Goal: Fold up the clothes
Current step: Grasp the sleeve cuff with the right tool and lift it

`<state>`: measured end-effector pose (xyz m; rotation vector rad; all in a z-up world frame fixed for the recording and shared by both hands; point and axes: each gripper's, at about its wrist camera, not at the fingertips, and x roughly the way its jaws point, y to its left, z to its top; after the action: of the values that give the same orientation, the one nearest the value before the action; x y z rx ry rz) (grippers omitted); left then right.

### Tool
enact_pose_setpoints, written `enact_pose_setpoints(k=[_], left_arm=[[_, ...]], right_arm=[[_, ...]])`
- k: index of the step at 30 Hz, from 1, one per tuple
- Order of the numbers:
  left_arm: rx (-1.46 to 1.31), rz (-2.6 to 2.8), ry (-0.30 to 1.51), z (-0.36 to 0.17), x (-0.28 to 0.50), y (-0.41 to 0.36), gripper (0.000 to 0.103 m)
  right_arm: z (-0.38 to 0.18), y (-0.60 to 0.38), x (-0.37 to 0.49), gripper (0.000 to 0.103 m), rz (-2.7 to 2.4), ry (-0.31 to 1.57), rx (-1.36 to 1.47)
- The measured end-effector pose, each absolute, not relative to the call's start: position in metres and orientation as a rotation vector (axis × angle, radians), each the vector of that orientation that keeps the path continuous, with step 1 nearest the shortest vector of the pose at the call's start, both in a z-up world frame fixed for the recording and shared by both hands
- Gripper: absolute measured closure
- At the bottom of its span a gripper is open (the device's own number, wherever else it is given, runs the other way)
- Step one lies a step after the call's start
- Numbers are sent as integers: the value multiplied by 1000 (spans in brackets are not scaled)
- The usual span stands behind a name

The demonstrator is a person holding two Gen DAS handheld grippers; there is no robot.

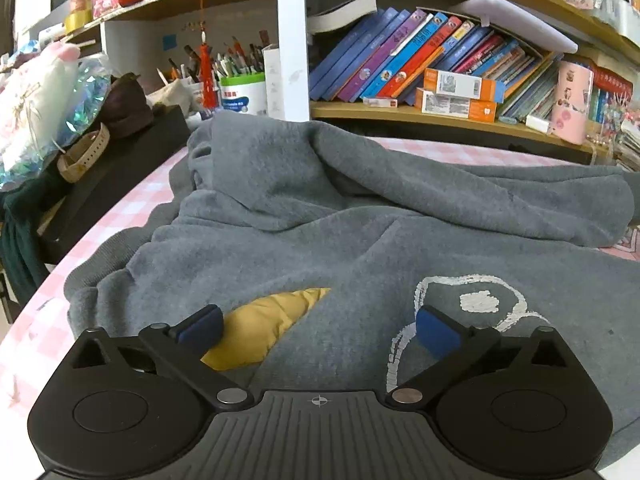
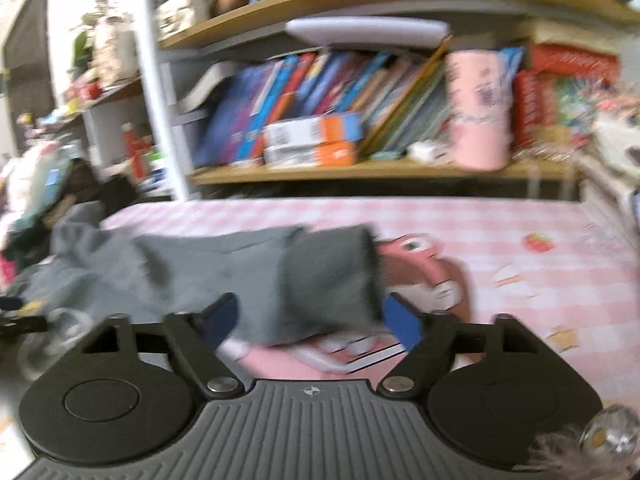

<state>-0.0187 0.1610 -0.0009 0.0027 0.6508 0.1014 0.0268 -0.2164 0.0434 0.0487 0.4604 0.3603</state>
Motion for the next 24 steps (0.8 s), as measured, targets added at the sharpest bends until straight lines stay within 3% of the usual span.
enact_pose_setpoints(k=[5, 7, 8, 9, 14, 19, 20, 21, 23, 24], left_arm=[[65, 123, 667, -3, -16, 152, 0], [49, 117, 668, -3, -16, 155, 0], [50, 118, 668, -3, -16, 155, 0], [55, 119, 668, -3, -16, 154, 0], [53, 119, 669, -4, -16, 155, 0], [52, 117, 668, -5, -16, 155, 0], [52, 117, 667, -5, -16, 155, 0], [52, 116, 667, -5, -16, 155, 0], [50, 116, 667, -5, -16, 156, 0], [49, 116, 667, -5, -16, 156, 0]], right_arm=[[45, -205, 46, 13, 372, 460, -118], [45, -198, 61, 18, 389, 499, -165], [45, -195, 69, 40, 404, 520, -185], [44, -192, 77, 73, 430, 546, -197], [54, -194, 124, 84, 411, 581, -135], [68, -221, 184, 84, 119, 540, 40], [66, -226, 194, 77, 94, 561, 69], [62, -231, 200, 62, 89, 588, 93], [54, -241, 208, 43, 99, 645, 138], [50, -245, 209, 40, 111, 665, 156]])
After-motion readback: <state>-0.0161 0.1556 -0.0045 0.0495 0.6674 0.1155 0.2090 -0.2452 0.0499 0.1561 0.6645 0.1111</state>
